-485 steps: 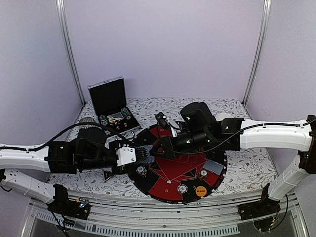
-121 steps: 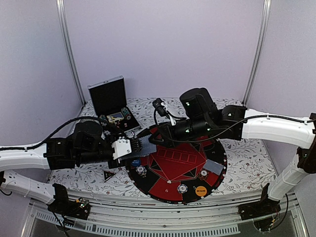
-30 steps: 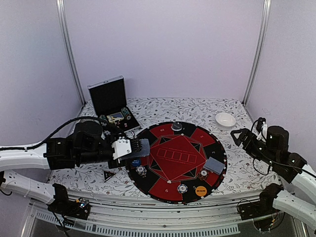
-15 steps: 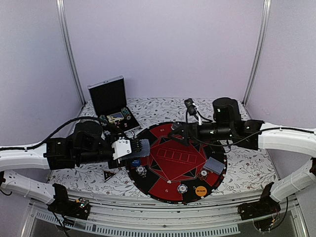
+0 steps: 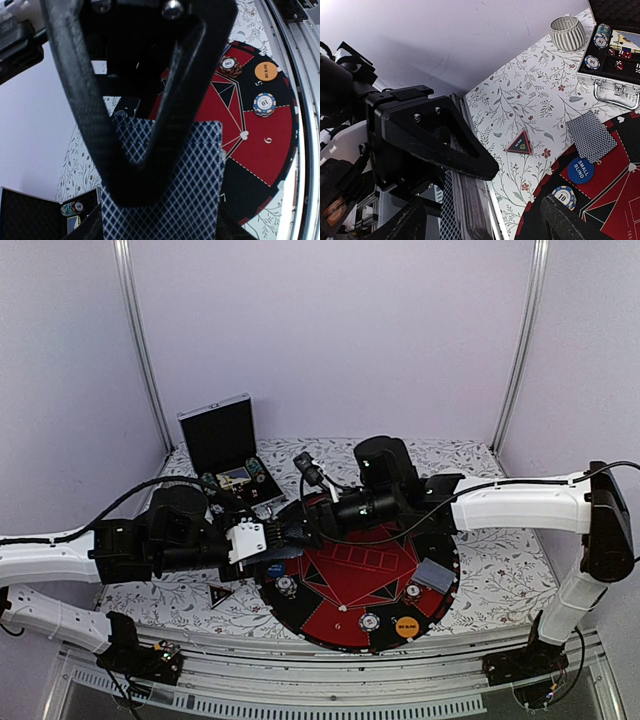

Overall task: Distribute texas hold em gaming equipment
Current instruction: Pick up the poker card from the face-down deck piles.

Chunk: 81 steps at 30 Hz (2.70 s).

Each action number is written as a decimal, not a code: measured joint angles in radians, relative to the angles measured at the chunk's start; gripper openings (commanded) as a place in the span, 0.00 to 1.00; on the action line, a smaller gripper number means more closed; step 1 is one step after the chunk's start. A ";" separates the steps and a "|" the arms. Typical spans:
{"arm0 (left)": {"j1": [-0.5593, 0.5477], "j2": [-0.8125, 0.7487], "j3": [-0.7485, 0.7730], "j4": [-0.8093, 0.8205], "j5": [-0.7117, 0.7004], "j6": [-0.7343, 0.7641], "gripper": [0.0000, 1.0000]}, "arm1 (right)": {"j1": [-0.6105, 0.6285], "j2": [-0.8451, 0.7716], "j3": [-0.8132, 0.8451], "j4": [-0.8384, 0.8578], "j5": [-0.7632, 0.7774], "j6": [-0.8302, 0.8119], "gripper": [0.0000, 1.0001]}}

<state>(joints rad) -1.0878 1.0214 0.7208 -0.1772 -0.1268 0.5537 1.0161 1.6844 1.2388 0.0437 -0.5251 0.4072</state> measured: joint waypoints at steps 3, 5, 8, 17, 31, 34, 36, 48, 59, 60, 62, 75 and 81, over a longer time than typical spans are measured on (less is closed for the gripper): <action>0.000 0.000 0.000 0.000 0.000 0.000 0.56 | 0.007 0.034 0.029 -0.016 0.027 -0.004 0.80; 0.000 0.000 0.000 0.000 0.000 0.000 0.56 | 0.010 0.041 0.034 -0.042 0.063 -0.006 0.79; 0.000 0.000 0.000 0.000 0.000 0.000 0.56 | 0.011 0.041 0.036 -0.087 0.117 -0.011 0.79; 0.000 0.000 0.000 0.000 -0.001 0.000 0.56 | 0.017 -0.018 0.035 -0.169 0.211 -0.029 0.79; 0.000 0.000 0.000 0.000 -0.001 0.000 0.56 | 0.017 -0.028 0.063 -0.223 0.144 -0.046 0.75; 0.000 0.000 0.000 0.000 -0.001 0.000 0.56 | 0.018 0.008 0.094 -0.216 0.120 -0.043 0.75; 0.000 0.000 0.000 0.000 0.000 0.000 0.56 | 0.018 0.031 0.104 -0.213 0.119 -0.042 0.74; 0.000 0.000 -0.001 0.000 -0.002 0.000 0.56 | 0.021 -0.001 0.086 -0.251 0.198 -0.033 0.70; 0.000 0.000 -0.001 0.000 -0.005 0.000 0.56 | 0.021 -0.029 0.083 -0.276 0.201 -0.035 0.48; 0.000 0.000 -0.001 -0.001 -0.005 0.000 0.56 | 0.021 -0.029 0.083 -0.277 0.192 -0.032 0.43; 0.000 0.000 -0.001 -0.001 -0.008 0.000 0.56 | 0.022 -0.029 0.083 -0.277 0.184 -0.033 0.33; 0.006 0.000 -0.001 -0.007 -0.018 0.003 0.56 | 0.031 -0.043 0.086 -0.283 0.154 -0.022 0.06; 0.006 0.000 -0.001 0.000 -0.015 0.003 0.56 | 0.030 -0.061 0.086 -0.304 0.167 -0.022 0.27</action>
<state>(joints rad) -1.0817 1.0218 0.7200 -0.1776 -0.1421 0.5571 1.0458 1.6238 1.3251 -0.2604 -0.3584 0.3855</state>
